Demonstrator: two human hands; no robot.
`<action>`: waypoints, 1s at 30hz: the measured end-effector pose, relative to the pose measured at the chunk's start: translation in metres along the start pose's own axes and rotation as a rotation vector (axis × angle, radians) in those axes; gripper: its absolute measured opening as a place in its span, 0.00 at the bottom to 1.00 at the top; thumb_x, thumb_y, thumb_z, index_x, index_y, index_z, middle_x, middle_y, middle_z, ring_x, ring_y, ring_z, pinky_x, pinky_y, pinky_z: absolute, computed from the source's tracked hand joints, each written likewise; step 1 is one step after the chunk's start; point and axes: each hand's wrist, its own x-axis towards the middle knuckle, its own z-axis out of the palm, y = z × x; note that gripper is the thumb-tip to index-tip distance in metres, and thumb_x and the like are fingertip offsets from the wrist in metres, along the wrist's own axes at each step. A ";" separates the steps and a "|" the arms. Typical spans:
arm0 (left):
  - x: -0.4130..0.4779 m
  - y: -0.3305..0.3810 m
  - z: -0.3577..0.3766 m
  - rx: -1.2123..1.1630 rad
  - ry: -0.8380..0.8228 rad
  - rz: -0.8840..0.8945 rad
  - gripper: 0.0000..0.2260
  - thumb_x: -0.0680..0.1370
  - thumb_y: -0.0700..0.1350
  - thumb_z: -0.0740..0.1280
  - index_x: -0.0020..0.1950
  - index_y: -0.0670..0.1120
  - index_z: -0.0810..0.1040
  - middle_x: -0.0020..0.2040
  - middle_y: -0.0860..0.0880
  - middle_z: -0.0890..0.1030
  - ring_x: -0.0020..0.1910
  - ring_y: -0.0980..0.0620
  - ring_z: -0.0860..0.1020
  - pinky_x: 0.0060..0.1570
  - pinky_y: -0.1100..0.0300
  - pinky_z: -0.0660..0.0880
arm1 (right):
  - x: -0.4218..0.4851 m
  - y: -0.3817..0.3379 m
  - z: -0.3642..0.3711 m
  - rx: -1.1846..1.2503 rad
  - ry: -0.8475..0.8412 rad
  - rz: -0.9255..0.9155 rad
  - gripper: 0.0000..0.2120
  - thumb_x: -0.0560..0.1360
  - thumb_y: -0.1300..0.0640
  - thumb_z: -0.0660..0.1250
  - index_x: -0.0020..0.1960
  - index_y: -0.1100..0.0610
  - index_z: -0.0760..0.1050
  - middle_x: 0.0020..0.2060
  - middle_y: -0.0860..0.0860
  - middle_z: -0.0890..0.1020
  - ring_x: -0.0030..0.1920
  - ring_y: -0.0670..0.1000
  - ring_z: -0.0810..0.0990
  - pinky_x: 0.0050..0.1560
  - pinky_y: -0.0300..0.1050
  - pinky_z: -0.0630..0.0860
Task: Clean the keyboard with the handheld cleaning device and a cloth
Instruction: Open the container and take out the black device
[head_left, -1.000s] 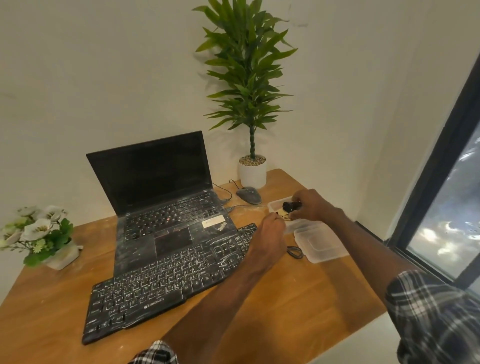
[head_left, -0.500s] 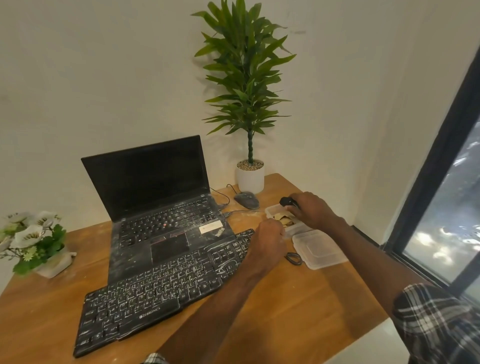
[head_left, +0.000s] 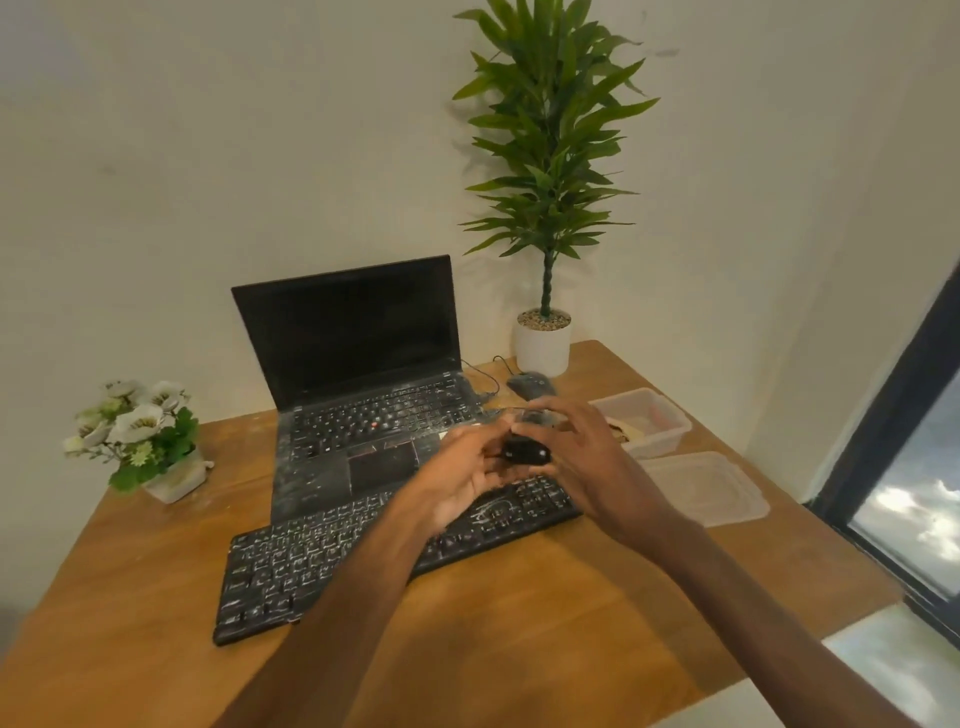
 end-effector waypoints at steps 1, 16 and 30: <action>-0.007 0.002 -0.007 0.002 0.007 0.013 0.14 0.83 0.45 0.67 0.63 0.36 0.80 0.56 0.37 0.86 0.54 0.44 0.86 0.49 0.57 0.84 | -0.002 -0.007 0.004 0.052 0.003 -0.005 0.25 0.78 0.57 0.68 0.75 0.48 0.70 0.76 0.53 0.64 0.76 0.52 0.63 0.70 0.50 0.72; -0.028 -0.012 -0.094 0.191 0.144 0.237 0.19 0.80 0.38 0.73 0.71 0.44 0.77 0.63 0.45 0.84 0.60 0.47 0.85 0.53 0.53 0.84 | 0.052 -0.054 0.062 1.415 -0.204 0.832 0.15 0.81 0.59 0.64 0.65 0.62 0.77 0.59 0.63 0.83 0.57 0.64 0.83 0.52 0.62 0.83; -0.006 -0.011 -0.146 0.465 0.285 0.412 0.20 0.74 0.45 0.80 0.64 0.54 0.82 0.54 0.49 0.85 0.49 0.54 0.81 0.54 0.60 0.81 | 0.092 -0.053 0.123 1.314 -0.116 0.739 0.14 0.78 0.58 0.66 0.62 0.57 0.80 0.37 0.59 0.83 0.29 0.51 0.79 0.21 0.38 0.66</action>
